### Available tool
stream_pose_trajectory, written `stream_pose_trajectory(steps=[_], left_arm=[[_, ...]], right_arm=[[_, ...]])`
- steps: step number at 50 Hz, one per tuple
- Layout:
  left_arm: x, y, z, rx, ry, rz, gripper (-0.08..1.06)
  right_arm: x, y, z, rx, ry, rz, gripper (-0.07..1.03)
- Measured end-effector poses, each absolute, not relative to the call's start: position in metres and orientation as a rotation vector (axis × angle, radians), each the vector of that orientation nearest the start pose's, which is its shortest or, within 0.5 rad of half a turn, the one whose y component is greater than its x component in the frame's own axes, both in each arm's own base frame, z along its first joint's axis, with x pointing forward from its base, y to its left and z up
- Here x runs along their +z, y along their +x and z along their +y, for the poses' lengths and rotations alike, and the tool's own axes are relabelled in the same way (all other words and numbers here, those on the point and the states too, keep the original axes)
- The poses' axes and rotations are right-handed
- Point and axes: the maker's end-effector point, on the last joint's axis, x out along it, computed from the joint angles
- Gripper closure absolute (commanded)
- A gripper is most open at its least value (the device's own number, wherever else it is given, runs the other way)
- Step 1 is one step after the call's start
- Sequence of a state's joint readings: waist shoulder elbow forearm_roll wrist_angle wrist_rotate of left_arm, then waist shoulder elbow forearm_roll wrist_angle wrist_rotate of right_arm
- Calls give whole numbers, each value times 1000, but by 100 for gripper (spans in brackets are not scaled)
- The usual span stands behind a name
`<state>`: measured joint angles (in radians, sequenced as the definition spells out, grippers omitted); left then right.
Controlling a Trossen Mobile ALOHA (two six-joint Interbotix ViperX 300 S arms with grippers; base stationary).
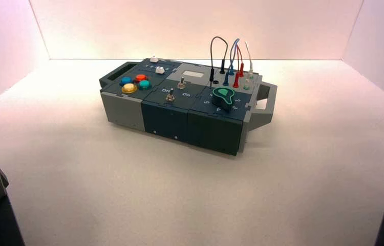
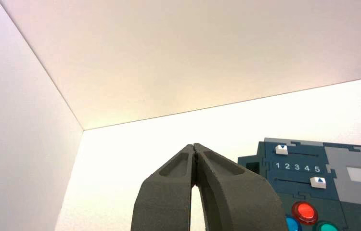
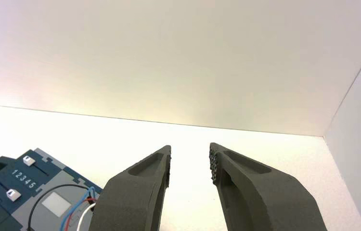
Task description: Insert the black wire.
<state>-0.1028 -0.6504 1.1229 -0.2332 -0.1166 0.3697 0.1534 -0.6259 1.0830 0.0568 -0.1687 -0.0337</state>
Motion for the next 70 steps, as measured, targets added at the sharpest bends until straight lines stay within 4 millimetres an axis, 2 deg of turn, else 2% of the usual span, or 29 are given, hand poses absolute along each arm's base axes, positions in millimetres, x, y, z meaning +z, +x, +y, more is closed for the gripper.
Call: stream_pose_trajectory(steps=[17,27,37,49,58,70], left_arm=[[203,297,-28,-107,160,352,101],[202,294,-35,-140,188,362,101],[196,288,-54,-223,233,420,101],[193,282,-76,-321,275,470,101],[191,277,-92,-385,303,496,101],[188,269,-104,-452,331,555,101]], right_arm=[[222,307,46,140,-2,293,52],[213,303,49,152,-7,355,52],[216,300,53,168,-15,416,52],[227,294,73,239,-38,451,48],[222,289,89,293,-65,535,46],[211,281,97,328,-98,681,46]])
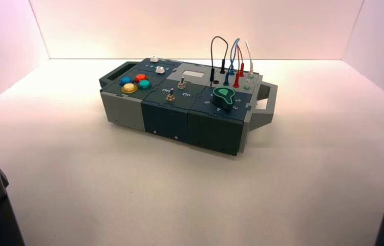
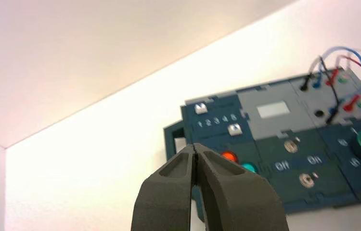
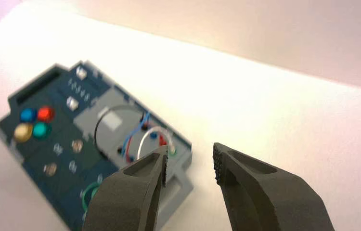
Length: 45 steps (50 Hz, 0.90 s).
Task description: Insert the black wire.
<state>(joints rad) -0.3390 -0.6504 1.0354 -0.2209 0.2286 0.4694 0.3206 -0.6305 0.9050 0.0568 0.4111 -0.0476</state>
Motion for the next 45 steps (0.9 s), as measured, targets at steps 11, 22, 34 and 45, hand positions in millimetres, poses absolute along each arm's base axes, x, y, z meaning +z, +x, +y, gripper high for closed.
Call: stream_pose_trajectory(steps=[11,22,34,45], left_arm=[[186,263,-110,-494,350,616,101],[186,260,-117,-539,402,616,101],[180,252,-127,-617,492,647,101],[178,246,-133,-670,535,675,101]], right_arm=[[203,269,99,351,-135,788,45],[202,259,117,420,-184,851,46],[200,253,132,502,-281,893,46],[193,254,144,558,-361,951,45]])
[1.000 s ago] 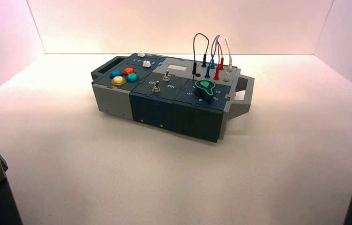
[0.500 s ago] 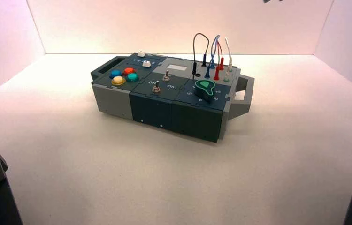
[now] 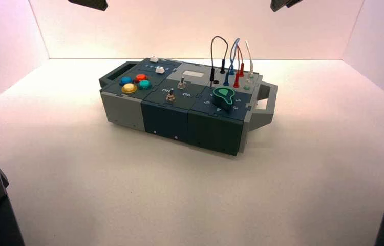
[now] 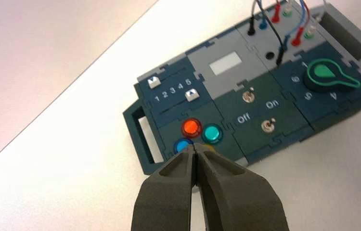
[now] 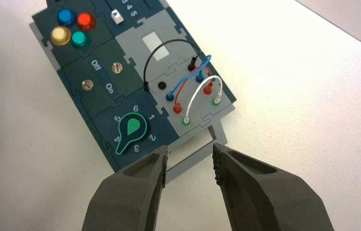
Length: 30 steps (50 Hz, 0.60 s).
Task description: Insert the black wire.
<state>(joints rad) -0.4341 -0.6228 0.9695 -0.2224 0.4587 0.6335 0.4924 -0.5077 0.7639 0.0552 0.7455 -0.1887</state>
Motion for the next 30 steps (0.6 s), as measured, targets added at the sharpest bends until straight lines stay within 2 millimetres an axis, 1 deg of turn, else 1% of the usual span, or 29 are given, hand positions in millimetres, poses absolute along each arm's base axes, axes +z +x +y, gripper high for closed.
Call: stream_pose_trajectory(steps=[6,12,17,30], left_arm=[[179,243,-138,-691,540,671,101],[179,243,-139,-693,540,673,101],[178,243,-138,-692,539,674,101],[176,246,-139,-688,539,674,101]], right_arm=[[187,254,154,595,-399,971,44],[183,255,166,631,-431,982,42],[180,257,171,645,-450,989,42],[164,267,183,671,-492,1029,42]])
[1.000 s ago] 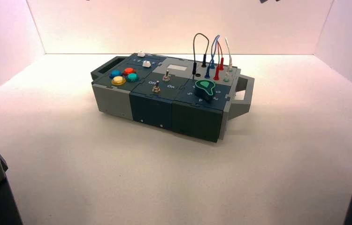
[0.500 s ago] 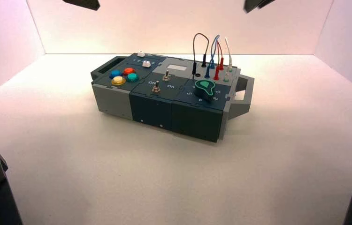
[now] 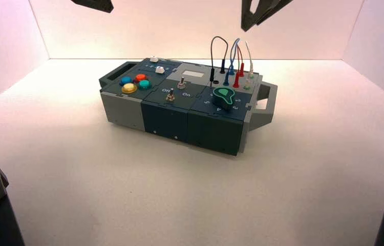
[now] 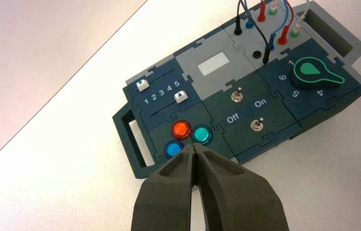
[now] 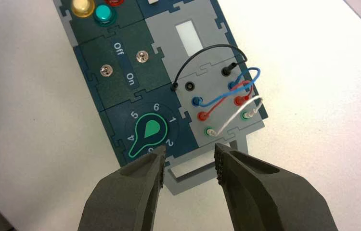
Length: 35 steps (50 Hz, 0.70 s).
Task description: Insert the black wire.
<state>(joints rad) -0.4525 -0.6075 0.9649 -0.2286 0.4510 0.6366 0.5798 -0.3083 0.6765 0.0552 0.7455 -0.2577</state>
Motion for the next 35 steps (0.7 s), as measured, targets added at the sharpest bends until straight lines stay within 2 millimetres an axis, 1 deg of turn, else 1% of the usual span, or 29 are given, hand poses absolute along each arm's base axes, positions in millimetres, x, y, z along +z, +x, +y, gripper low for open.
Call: stream_pose_trajectory(steps=[3,14,28,35], left_arm=[[177,246,-139,-689,539,672,101],[177,247,-140,-685,538,665,101],[174,247,-139,-697,565,671,101],[169,243,-139,-711,569,702,101]], right_arm=[[164,268,183,672,-493,1030,42],[149,279,191,684,-521,1066,42],[135,285,200,702,-550,1095,42],[130,288,205,718,-570,1101,42]])
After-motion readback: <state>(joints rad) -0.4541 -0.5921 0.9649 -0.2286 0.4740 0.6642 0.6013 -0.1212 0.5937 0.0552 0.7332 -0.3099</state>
